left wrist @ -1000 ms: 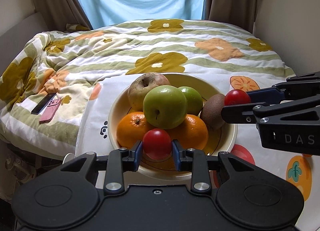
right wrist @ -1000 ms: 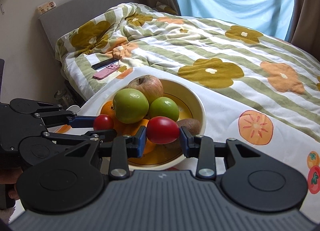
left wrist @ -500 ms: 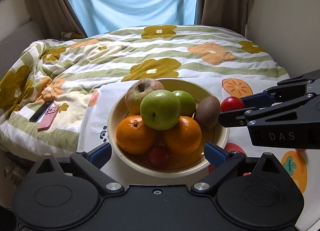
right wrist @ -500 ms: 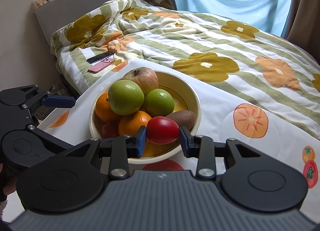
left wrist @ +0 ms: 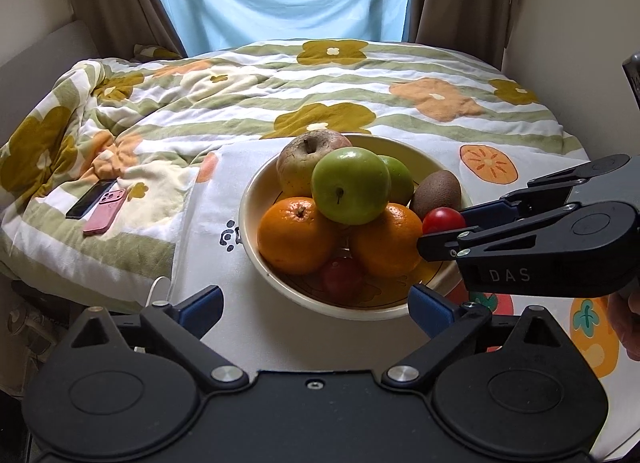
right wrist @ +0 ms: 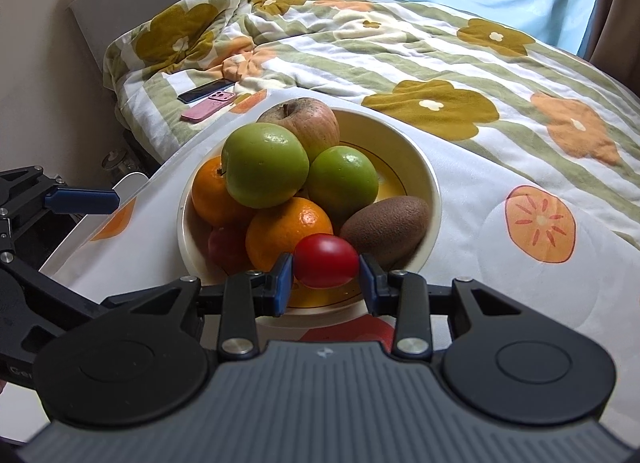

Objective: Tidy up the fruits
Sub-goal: 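Open both tools to release the tomatoes into the bowl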

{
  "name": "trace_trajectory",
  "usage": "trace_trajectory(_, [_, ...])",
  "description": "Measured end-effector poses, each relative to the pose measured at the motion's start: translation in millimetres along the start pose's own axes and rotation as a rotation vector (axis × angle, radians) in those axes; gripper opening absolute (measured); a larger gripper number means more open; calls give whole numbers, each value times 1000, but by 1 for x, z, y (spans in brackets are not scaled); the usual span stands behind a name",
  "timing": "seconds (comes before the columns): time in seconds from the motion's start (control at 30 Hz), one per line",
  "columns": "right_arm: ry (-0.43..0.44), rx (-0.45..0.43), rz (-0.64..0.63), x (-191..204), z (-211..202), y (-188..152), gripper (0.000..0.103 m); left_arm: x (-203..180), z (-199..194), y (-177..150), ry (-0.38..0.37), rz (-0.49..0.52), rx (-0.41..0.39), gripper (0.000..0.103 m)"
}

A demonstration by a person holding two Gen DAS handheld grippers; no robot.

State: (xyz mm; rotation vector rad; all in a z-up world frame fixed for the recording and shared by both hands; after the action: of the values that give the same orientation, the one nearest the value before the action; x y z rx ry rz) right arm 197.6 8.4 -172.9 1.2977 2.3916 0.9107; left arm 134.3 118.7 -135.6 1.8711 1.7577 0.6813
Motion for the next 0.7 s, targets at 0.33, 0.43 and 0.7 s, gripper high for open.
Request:
trace_trajectory(0.33, [-79, -34, -57, 8, -5, 0, 90, -2, 0, -1, 8, 20, -2, 101])
trace_trajectory(0.43, [-91, -42, -59, 6, -8, -1, 94, -2, -1, -2, 11, 19, -1, 101])
trace_trajectory(0.7, [-78, -61, -32, 0, -27, -1, 95, -10, -15, 1, 32, 18, -19, 101])
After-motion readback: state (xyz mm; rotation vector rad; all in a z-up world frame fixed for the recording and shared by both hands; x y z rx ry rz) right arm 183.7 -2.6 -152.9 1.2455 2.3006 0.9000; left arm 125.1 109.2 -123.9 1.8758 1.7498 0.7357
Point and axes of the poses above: each gripper's, at about its wrist camera, not at the fingertips, and z roughly the way its jaws point, x to its left, y to its top, the point moved 2 cm from there along z, roughly the way its jaws point, and after that the axes turned 1 degree about -y, right-handed, at the moved point
